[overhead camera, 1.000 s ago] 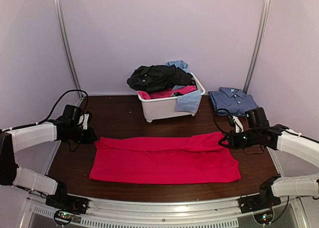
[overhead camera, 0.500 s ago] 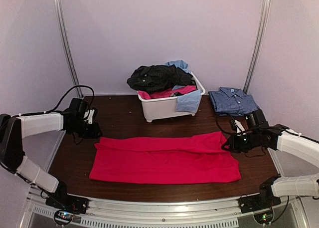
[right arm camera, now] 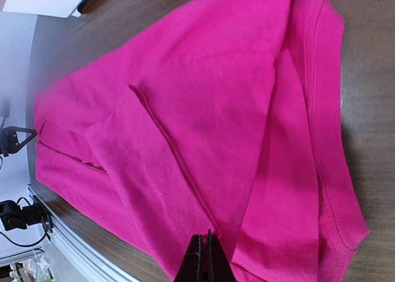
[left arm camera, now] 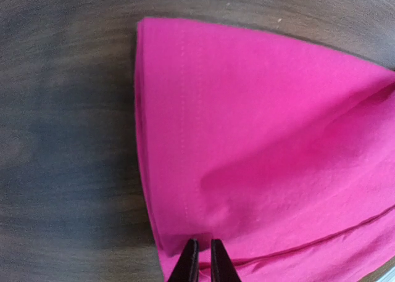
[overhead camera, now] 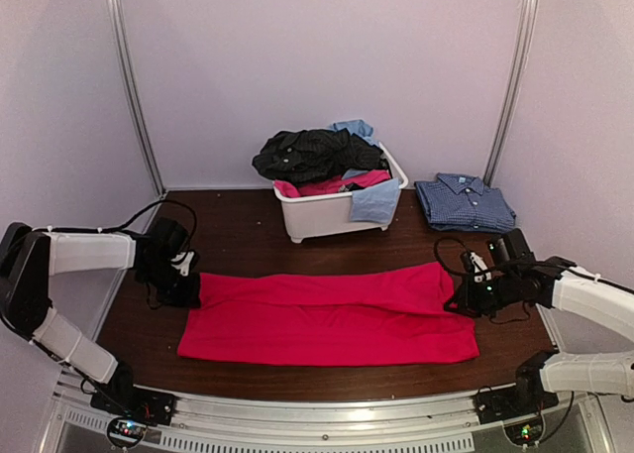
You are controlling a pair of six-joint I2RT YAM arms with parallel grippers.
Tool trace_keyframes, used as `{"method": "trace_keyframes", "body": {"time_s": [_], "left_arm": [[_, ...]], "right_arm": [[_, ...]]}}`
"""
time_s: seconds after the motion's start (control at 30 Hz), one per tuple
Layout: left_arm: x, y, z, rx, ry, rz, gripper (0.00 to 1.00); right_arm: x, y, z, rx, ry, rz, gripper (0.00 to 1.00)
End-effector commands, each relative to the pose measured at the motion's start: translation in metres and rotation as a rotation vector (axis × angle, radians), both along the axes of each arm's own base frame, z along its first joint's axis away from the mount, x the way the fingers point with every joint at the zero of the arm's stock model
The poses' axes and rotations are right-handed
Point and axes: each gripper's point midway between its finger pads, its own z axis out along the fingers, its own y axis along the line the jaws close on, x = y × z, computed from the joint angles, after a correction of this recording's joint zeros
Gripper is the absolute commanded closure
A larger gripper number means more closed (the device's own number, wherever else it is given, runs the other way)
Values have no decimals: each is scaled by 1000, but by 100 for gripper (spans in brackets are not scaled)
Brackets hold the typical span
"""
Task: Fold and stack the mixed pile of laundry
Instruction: Fold the 1/3-folded T-shirt at the center of the board.
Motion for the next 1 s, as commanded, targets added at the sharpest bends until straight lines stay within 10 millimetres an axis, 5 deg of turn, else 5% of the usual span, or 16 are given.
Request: {"method": "trace_keyframes", "body": {"time_s": [0.0, 0.27, 0.37, 0.47, 0.67, 0.97], "left_arm": [[2, 13, 7, 60, -6, 75, 89], [50, 7, 58, 31, -221, 106, 76], [65, 2, 69, -7, -257, 96, 67], [76, 0, 69, -23, -262, 94, 66], [84, -4, 63, -26, -250, 81, 67], [89, -8, 69, -36, -265, 47, 66]], "right_arm": [[-21, 11, -18, 57, 79, 55, 100], [-22, -3, -31, -51, 133, -11, 100], [-26, 13, -32, 56, 144, 18, 100], [-35, 21, -31, 82, 146, 61, 100], [-26, 50, 23, 185, -27, 180, 100], [-34, 75, -1, 123, 88, 312, 100]]}}
